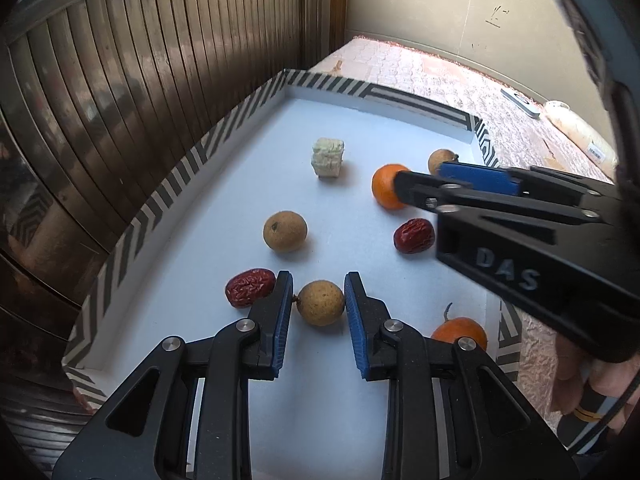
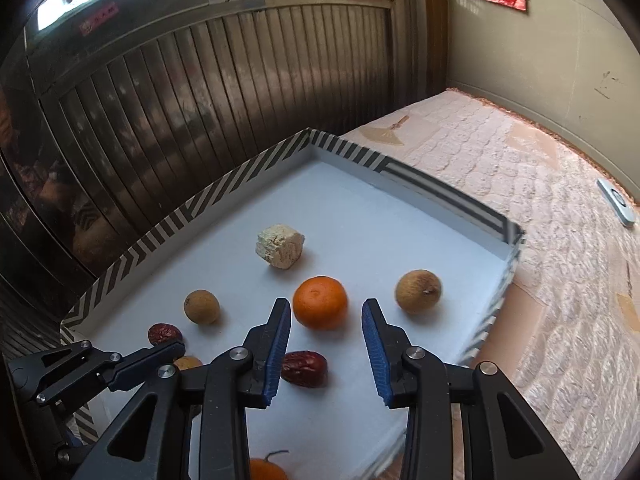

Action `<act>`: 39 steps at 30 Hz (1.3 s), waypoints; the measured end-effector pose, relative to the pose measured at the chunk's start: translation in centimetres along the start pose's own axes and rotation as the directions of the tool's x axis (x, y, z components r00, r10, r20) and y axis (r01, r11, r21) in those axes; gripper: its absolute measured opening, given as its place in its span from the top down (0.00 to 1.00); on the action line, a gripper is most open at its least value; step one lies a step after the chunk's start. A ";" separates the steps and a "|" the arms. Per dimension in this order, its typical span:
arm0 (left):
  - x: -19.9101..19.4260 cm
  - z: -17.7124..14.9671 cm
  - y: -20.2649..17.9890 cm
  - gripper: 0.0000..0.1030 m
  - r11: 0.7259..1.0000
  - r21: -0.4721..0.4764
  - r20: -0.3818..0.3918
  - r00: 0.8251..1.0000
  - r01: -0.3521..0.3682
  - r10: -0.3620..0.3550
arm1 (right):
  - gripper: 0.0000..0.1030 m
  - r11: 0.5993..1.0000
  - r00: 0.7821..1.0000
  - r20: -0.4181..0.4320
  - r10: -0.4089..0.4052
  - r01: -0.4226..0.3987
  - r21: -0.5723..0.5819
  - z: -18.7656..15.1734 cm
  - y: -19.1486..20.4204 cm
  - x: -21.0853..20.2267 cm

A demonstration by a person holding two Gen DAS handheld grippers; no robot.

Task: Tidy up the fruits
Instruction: 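Lower the kiwi and orange into the tray and open both tools, then withdraw both tools from the tray toward the last fruits on the quilt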

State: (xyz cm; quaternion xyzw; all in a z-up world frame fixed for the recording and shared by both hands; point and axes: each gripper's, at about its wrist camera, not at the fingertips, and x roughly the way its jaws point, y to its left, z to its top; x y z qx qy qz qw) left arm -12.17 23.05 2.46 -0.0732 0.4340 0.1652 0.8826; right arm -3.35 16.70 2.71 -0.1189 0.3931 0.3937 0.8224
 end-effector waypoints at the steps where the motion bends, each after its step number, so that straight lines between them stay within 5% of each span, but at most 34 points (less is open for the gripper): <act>1: -0.2 0.0 -0.1 0.68 1.000 -0.001 0.007 1.000 -0.002 0.002 | 0.66 1.000 1.000 0.013 -0.005 0.005 0.007 -0.1 -0.2 -0.6; 3: -0.7 0.0 -0.1 0.51 1.000 -0.006 0.022 1.000 0.003 -0.003 | 0.65 1.000 1.000 0.031 -0.007 0.006 0.023 -0.2 -0.6 -1.6; 4: -1.0 0.1 -0.2 0.49 1.000 -0.006 0.035 0.999 0.002 -0.001 | 0.65 1.000 0.999 0.039 -0.011 0.010 0.026 -0.4 -0.7 -2.1; 21: -2.9 1.4 -4.9 0.49 0.998 0.061 0.093 0.995 0.030 -0.035 | 0.60 0.982 0.981 0.111 -0.156 0.142 0.126 -4.3 -5.3 -9.5; 39: -2.9 2.2 -17.4 0.49 0.960 0.216 0.026 0.981 0.180 -0.190 | 0.58 0.882 0.918 0.070 -0.391 0.352 0.313 -11.3 -14.8 -17.1</act>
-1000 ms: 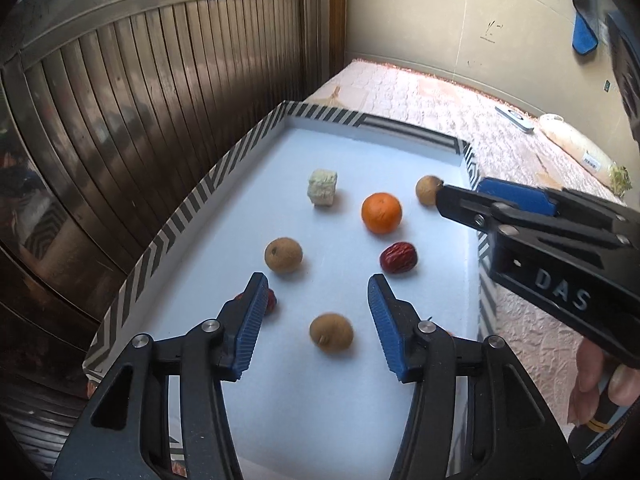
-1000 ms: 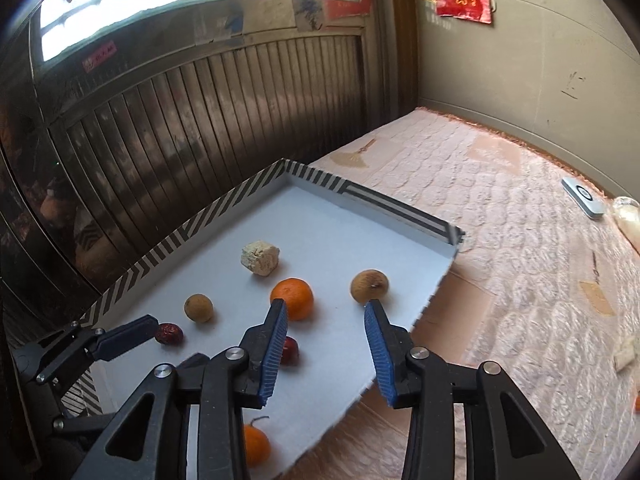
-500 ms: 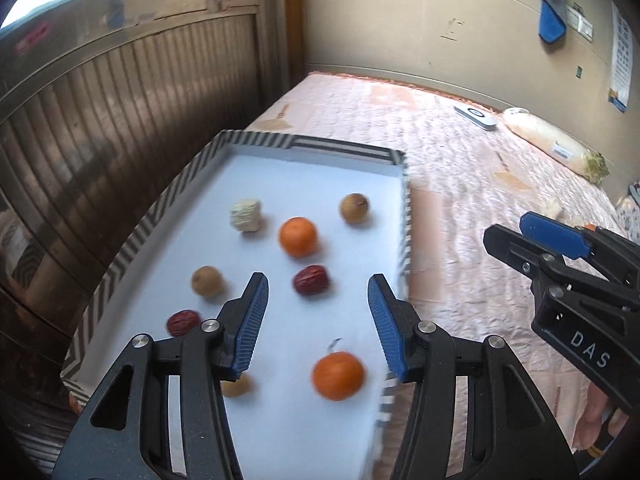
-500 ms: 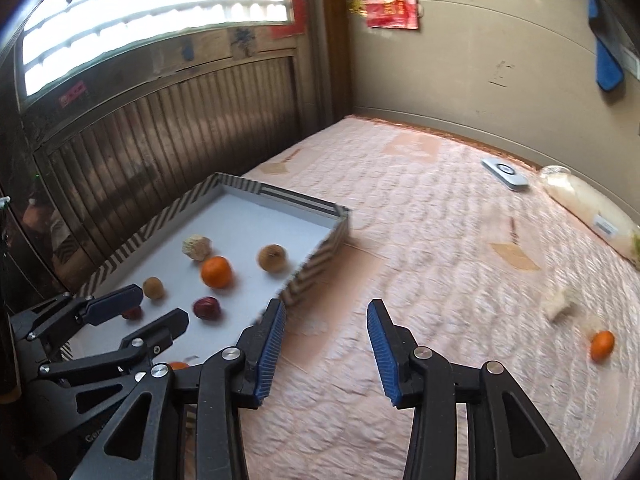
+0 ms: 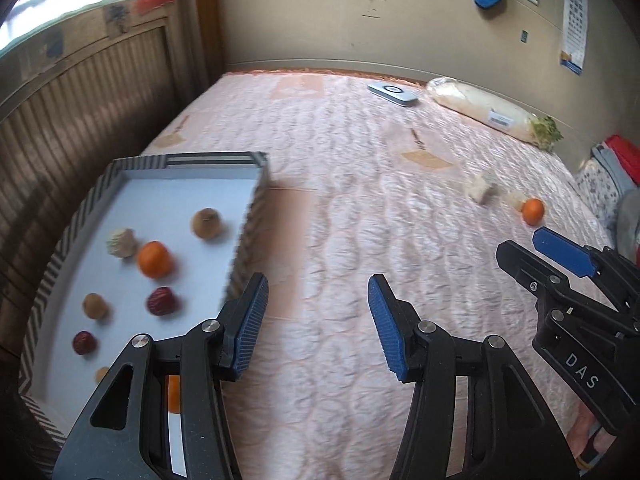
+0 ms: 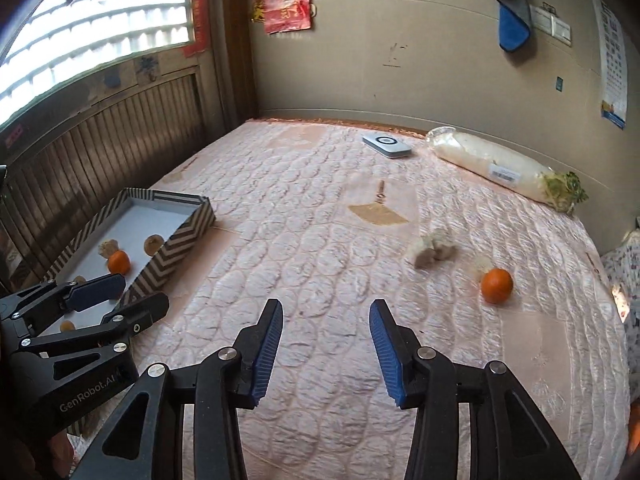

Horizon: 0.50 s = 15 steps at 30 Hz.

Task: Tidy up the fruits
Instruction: 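Withdraw both tools from the tray toward the last fruits on the quilt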

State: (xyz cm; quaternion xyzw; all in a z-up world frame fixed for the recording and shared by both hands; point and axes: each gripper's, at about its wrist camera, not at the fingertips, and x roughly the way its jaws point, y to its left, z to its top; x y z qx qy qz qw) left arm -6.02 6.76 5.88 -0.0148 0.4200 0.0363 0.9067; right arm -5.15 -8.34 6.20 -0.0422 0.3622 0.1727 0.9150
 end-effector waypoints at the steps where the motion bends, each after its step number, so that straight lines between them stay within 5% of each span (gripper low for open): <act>1: 0.2 0.2 -0.5 0.49 1.000 0.005 -0.006 1.000 0.008 -0.008 | 0.58 1.000 1.000 0.001 -0.010 0.010 0.008 -0.2 -0.7 -0.2; 15: 2.3 2.3 -6.3 0.49 0.996 0.066 -0.050 0.997 0.058 -0.055 | 0.57 0.985 0.987 -0.039 -0.155 0.158 0.075 -1.4 -9.0 -0.2</act>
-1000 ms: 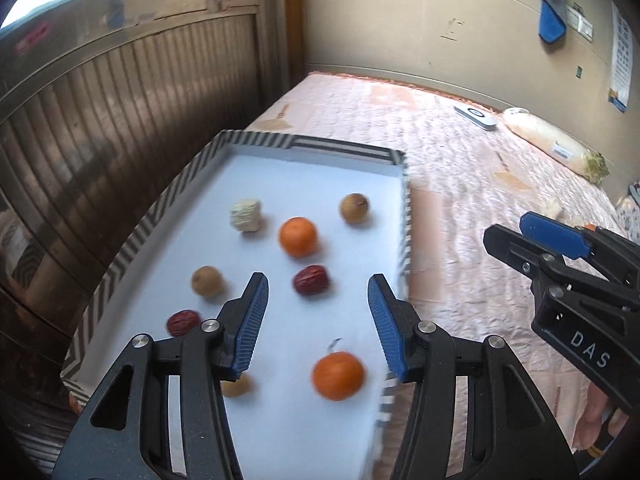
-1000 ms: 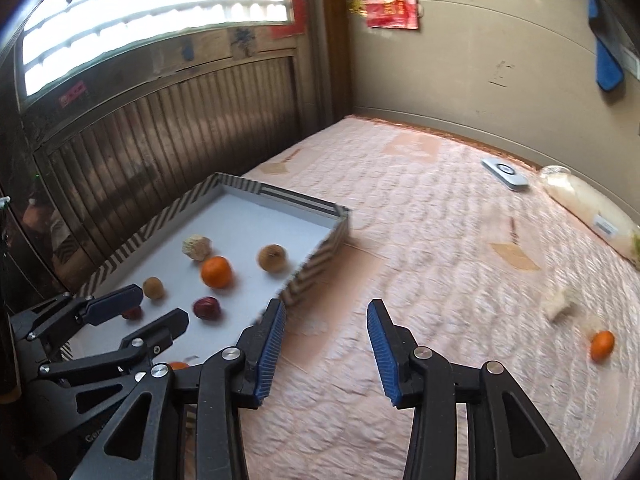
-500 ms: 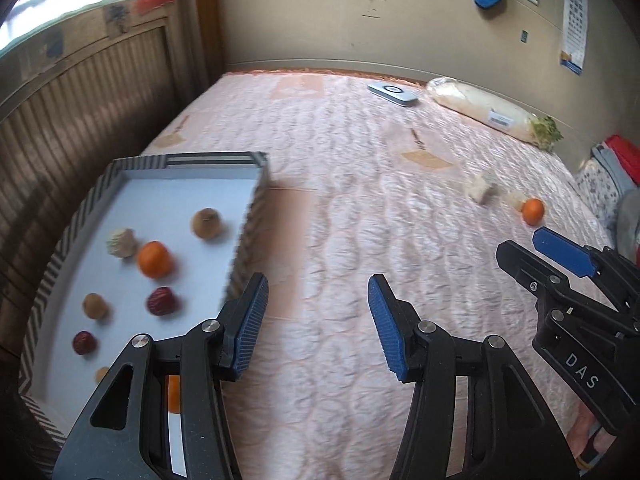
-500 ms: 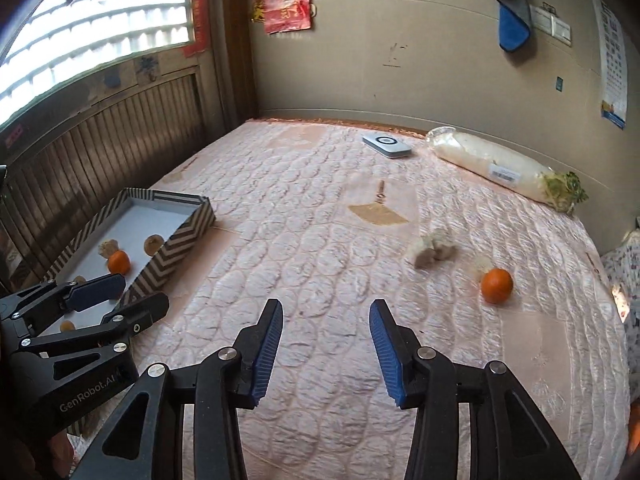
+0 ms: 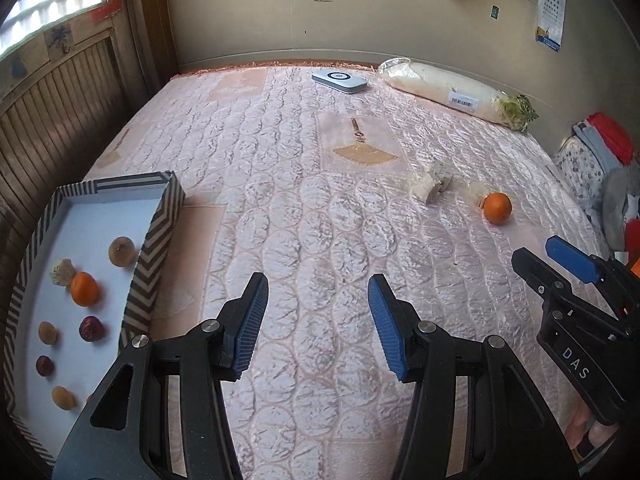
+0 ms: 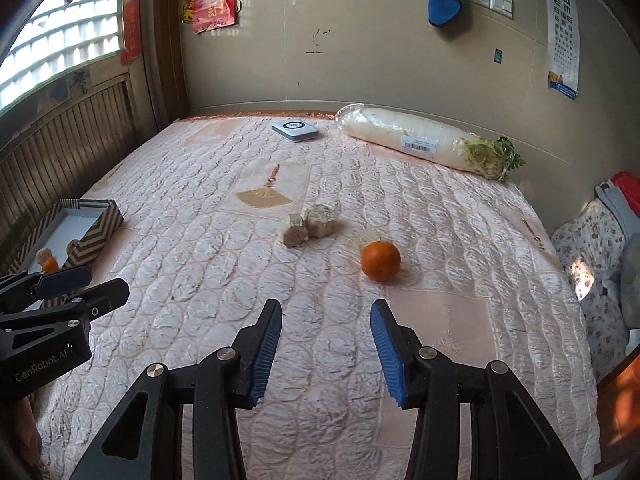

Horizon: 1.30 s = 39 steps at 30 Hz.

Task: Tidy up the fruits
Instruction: 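Grasp the last orange with the right tool, then grasp a white cabbage chunk with the left tool while the right tool holds the orange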

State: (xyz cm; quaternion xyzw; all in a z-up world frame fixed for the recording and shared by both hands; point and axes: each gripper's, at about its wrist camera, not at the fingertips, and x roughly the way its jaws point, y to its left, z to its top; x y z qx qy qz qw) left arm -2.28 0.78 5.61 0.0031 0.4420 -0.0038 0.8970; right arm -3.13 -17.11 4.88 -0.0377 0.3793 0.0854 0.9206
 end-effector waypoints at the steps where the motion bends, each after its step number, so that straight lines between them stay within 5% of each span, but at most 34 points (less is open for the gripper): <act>1: 0.2 0.2 -0.4 0.49 1.000 0.003 -0.004 1.000 0.008 -0.008 | 0.57 1.000 1.000 -0.002 -0.003 0.003 0.002 0.0 -0.4 0.1; 9: 2.4 2.0 -3.0 0.49 0.999 0.023 -0.051 0.998 0.045 -0.044 | 0.57 0.999 1.000 -0.019 -0.016 0.017 0.030 0.7 -4.5 1.2; 14: 4.2 2.9 -3.6 0.49 0.998 0.010 -0.088 0.995 0.054 -0.053 | 0.57 0.998 0.998 -0.036 0.048 -0.047 0.047 1.2 -6.6 2.6; 22: 6.1 4.6 -4.2 0.49 0.998 -0.016 -0.110 0.992 0.058 -0.059 | 0.57 0.988 0.987 -0.052 0.151 -0.149 0.038 2.7 -5.7 5.7; 28: 8.0 5.9 -4.8 0.49 0.997 -0.023 -0.133 0.988 0.076 -0.079 | 0.57 0.989 0.985 -0.089 0.150 -0.149 0.023 3.5 -5.7 8.6; 30: 8.7 6.2 -5.3 0.49 0.997 -0.009 -0.136 0.988 0.077 -0.078 | 0.68 0.988 0.982 -0.104 0.155 -0.153 0.030 3.4 -5.9 9.4; 39: 11.0 7.2 -7.3 0.49 0.992 0.062 -0.127 0.987 0.108 -0.100 | 0.69 0.991 0.986 -0.104 0.133 -0.130 0.033 3.2 -6.8 8.9</act>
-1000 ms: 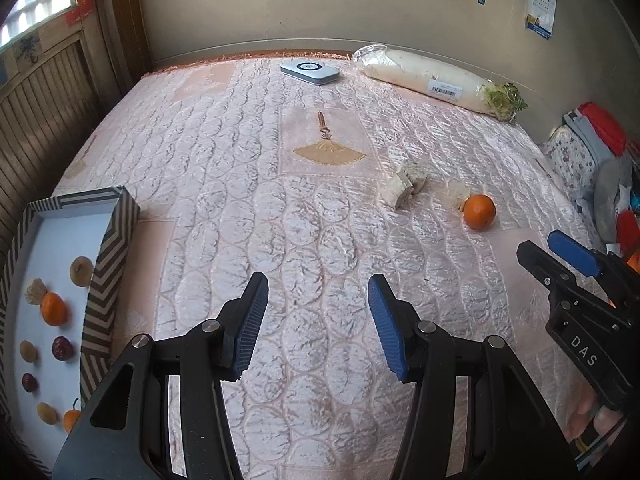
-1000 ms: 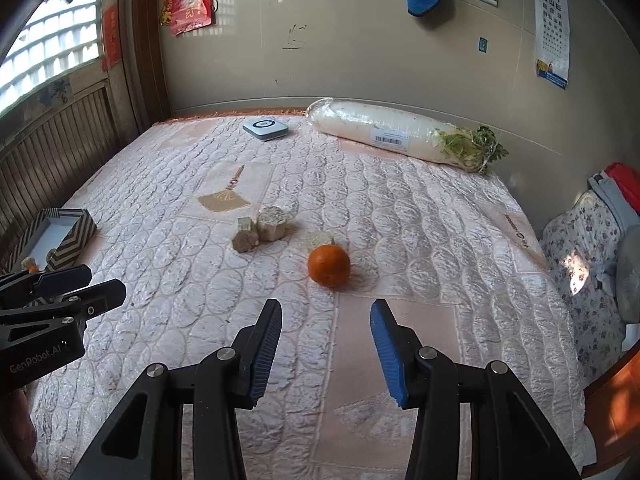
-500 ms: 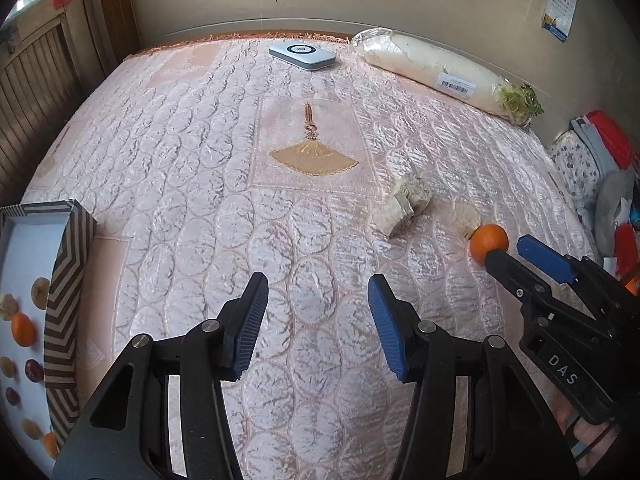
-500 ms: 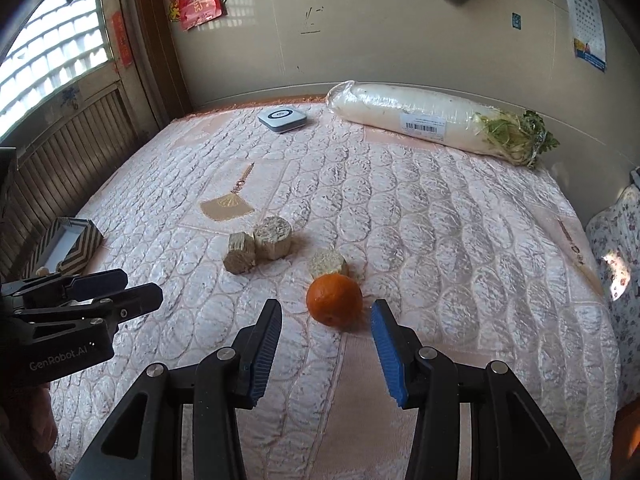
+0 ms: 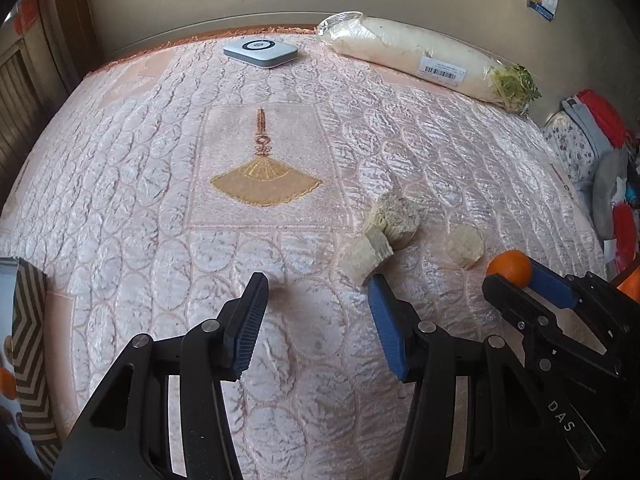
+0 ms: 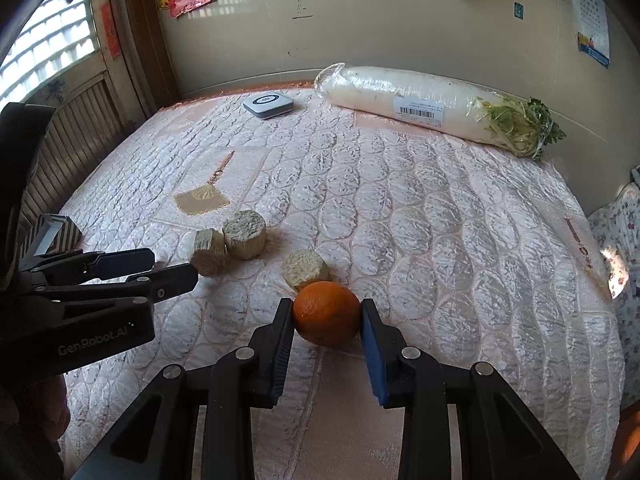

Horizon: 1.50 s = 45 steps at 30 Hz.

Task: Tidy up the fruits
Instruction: 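Grasp a white cabbage chunk with the left tool while the right tool holds the orange, then carry the cabbage chunk and the orange toward the striped tray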

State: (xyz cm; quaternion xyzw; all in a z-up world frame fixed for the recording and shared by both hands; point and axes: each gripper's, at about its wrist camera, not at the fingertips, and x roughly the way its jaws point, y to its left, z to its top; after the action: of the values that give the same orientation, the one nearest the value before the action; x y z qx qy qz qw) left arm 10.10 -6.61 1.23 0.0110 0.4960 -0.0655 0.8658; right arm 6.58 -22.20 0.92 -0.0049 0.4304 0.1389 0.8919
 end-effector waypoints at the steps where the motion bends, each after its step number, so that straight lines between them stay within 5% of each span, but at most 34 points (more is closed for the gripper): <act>1: 0.2 0.2 -0.2 0.49 1.000 0.008 0.001 1.000 0.003 -0.003 | 0.69 1.000 1.000 -0.001 0.001 -0.001 0.004 0.0 -0.1 0.0; 7: 0.9 0.7 -0.4 0.51 0.999 0.028 0.028 0.999 0.029 -0.029 | 0.69 1.000 1.000 -0.005 0.005 -0.005 0.008 -0.3 -0.1 -0.1; 10: 0.8 0.8 -0.7 0.82 0.994 0.043 0.030 0.994 0.100 -0.101 | 0.69 1.000 1.000 -0.007 0.002 -0.002 0.009 -0.4 0.0 -0.1; 28: -3.6 -2.2 1.3 0.82 0.998 0.017 0.099 0.993 0.055 -0.056 | 0.69 1.000 0.999 0.046 0.010 -0.010 -0.003 -1.2 2.5 -3.1; 45: -11.1 -9.2 9.5 0.82 0.986 -0.092 0.188 0.970 -0.136 0.151 | 0.69 0.987 0.990 0.066 0.125 -0.118 -0.110 -3.0 13.2 -4.9</act>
State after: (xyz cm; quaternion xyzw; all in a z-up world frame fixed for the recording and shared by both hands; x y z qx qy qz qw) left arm -2.17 4.67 5.68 0.0064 0.4091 0.0160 0.9123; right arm -1.91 -11.05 4.27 -0.0207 0.3893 0.2157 0.8953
